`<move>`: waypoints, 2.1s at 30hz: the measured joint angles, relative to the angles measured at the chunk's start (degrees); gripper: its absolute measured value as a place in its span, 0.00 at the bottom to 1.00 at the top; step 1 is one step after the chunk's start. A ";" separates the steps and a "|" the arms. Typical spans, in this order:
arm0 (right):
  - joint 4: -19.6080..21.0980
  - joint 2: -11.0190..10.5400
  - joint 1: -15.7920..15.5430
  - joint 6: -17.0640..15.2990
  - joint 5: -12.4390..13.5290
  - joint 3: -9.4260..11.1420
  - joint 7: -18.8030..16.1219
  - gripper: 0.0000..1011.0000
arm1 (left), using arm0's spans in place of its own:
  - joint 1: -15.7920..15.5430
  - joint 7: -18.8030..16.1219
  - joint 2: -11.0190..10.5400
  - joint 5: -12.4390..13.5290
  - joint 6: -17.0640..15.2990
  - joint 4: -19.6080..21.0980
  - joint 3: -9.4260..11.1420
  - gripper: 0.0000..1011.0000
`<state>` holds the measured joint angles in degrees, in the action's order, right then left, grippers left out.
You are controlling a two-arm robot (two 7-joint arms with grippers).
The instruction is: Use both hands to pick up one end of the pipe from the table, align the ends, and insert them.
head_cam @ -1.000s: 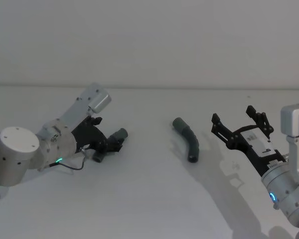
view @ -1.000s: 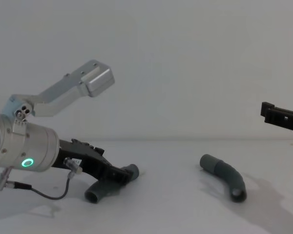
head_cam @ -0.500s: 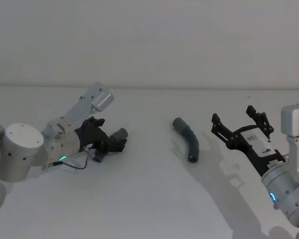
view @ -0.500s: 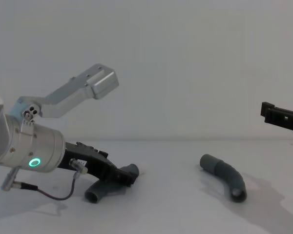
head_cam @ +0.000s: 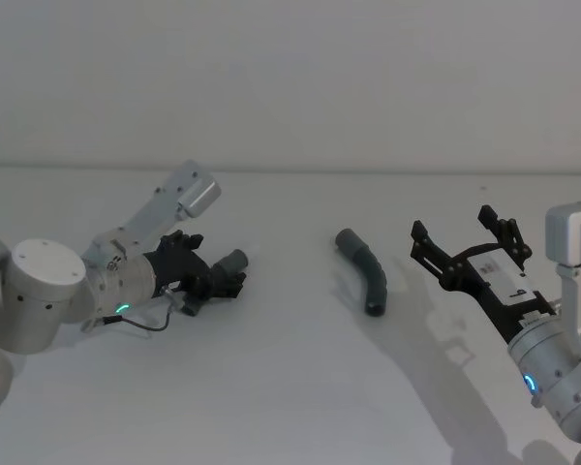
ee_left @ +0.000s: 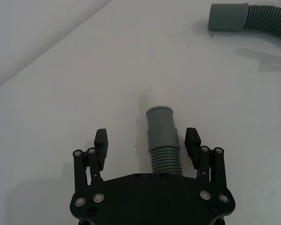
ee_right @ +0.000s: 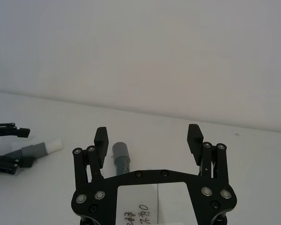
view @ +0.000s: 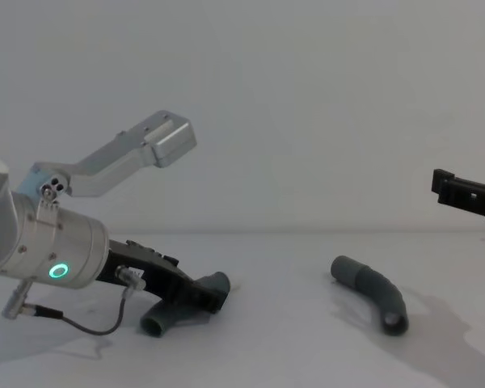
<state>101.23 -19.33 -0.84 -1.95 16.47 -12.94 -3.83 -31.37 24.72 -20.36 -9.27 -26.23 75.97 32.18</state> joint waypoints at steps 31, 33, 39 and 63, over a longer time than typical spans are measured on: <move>0.00 0.00 0.00 0.00 0.00 0.00 0.00 0.99 | 0.56 -0.03 -0.09 0.76 -0.08 0.65 -0.47 0.35; 0.00 0.00 0.00 0.00 0.00 0.00 0.00 0.99 | 0.57 -0.03 -0.09 0.77 -0.10 0.66 -0.48 0.35; 0.00 0.00 0.00 0.00 0.00 0.00 0.00 0.99 | 0.61 -0.03 -0.09 0.79 -0.12 0.70 -0.48 0.35; 0.00 0.00 0.00 0.00 0.00 0.00 0.00 0.99 | 0.62 -0.03 -0.09 0.83 -0.12 0.69 -0.48 0.35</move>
<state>101.23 -19.33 -0.84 -1.95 16.47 -12.94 -3.83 -30.75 24.69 -20.44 -8.43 -26.35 76.66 31.70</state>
